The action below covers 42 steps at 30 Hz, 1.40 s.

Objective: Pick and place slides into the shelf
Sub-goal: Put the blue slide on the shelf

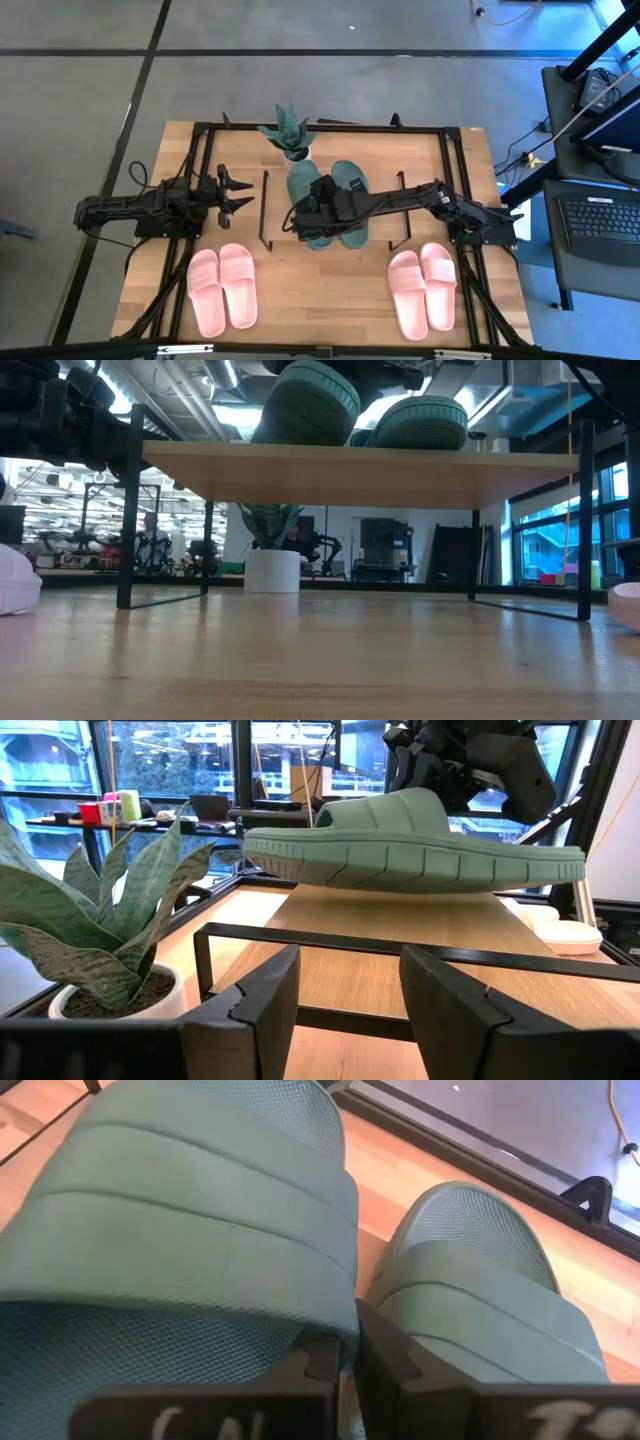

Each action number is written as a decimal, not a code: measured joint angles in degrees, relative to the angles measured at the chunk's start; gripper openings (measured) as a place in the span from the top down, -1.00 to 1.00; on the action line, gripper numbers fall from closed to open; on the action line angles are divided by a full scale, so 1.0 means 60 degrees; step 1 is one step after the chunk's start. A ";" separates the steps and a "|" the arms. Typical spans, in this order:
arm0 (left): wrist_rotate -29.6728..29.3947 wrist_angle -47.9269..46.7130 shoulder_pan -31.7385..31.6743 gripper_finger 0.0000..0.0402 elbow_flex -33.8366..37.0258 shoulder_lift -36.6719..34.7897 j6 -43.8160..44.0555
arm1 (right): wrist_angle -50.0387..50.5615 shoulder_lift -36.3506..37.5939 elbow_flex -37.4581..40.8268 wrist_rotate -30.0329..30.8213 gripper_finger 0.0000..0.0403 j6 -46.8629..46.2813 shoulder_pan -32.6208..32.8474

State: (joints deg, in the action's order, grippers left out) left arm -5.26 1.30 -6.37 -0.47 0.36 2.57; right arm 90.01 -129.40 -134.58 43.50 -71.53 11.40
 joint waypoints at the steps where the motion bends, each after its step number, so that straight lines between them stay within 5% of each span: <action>1: 0.0000 0.0004 0.0000 0.17 0.0000 0.0003 0.0000 | 0.0001 0.0000 0.0000 0.0002 0.92 0.0004 -0.0004; 29: 0.0000 0.0001 0.0002 0.17 0.0000 0.0002 0.0007 | -0.0028 0.0004 0.0000 -0.0544 0.75 -0.0355 -0.0240; 42: 0.0003 0.0000 0.0003 0.17 0.0000 0.0000 0.0007 | -0.0036 0.0011 0.0000 -0.0621 0.41 -0.0288 -0.0237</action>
State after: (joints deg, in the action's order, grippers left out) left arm -5.24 1.30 -6.35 -0.47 0.36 2.61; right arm 89.79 -129.34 -134.58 39.78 -73.25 9.98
